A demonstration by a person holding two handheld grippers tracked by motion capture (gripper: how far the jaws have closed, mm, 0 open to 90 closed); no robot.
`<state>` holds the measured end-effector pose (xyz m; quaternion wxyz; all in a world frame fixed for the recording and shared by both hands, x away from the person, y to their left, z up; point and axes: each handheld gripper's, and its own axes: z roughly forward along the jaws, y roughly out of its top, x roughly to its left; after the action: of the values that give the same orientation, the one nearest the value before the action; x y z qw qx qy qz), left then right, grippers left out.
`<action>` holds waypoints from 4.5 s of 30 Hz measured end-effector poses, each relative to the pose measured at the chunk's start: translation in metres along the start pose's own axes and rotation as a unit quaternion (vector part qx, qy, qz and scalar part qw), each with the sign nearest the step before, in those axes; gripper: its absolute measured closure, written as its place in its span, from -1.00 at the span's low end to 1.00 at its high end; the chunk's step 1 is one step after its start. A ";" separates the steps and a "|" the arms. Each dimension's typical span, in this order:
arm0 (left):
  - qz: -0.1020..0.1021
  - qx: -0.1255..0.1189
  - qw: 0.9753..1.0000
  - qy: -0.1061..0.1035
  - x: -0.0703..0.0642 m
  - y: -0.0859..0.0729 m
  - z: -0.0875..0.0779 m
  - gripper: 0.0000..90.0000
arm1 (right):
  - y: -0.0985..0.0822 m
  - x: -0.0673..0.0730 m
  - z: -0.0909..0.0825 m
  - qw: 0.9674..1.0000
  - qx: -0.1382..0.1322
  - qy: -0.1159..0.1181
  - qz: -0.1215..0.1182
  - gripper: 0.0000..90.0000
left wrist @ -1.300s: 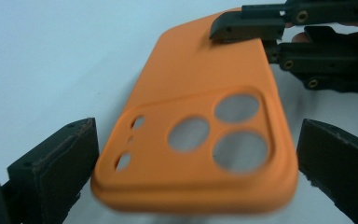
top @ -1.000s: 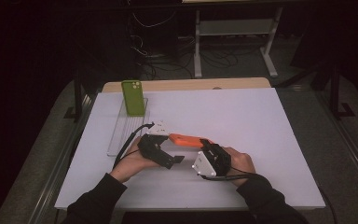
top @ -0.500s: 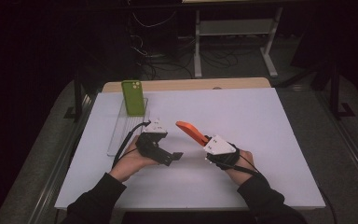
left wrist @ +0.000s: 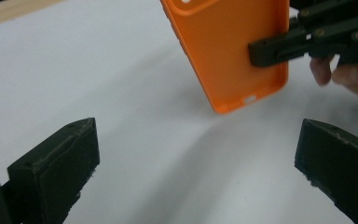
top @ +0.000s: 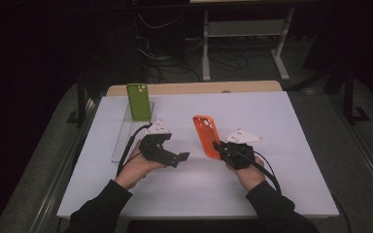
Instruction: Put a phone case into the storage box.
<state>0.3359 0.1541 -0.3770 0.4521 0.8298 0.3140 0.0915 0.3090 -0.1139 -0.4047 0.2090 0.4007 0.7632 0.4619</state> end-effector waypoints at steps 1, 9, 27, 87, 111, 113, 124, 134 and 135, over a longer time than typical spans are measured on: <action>-0.005 -0.004 1.000 0.000 0.000 0.001 0.000 -1.00 | 0.000 0.001 0.001 1.000 -0.001 0.000 0.004 0.81; -0.022 -0.037 0.999 0.009 0.000 0.008 0.000 -1.00 | 0.004 0.017 0.009 1.000 -0.006 -0.003 0.009 0.81; -0.058 -0.067 0.996 0.004 0.001 0.016 0.007 -1.00 | 0.009 0.047 0.018 1.000 -0.010 0.025 0.004 0.81; -0.074 -0.090 0.993 0.029 0.002 0.017 0.004 -0.64 | -0.002 0.012 -0.001 0.993 0.034 0.110 -0.019 -0.53; -0.065 -0.106 0.990 0.063 0.036 0.055 -0.032 -0.64 | -0.039 -0.039 -0.039 0.998 0.038 0.043 -0.011 -1.00; -0.066 -0.108 0.990 0.066 0.039 0.058 -0.035 -0.64 | -0.042 -0.041 -0.040 0.998 0.037 0.045 -0.012 -1.00; -0.068 -0.117 0.987 0.091 0.060 0.073 -0.053 -0.64 | -0.053 -0.047 -0.050 0.998 0.039 0.046 -0.021 -1.00; -0.074 -0.131 0.980 0.129 0.080 0.084 -0.062 -0.64 | -0.055 -0.049 -0.052 0.998 0.039 0.044 -0.023 -1.00; -0.073 -0.129 0.980 0.134 0.082 0.086 -0.063 -0.64 | -0.055 -0.048 -0.052 0.998 0.041 0.045 -0.021 -1.00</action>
<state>0.4106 0.2131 -0.2825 0.5147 0.7199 0.4165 0.2082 0.2784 -0.1950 -0.4299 0.1675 0.3716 0.7983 0.4433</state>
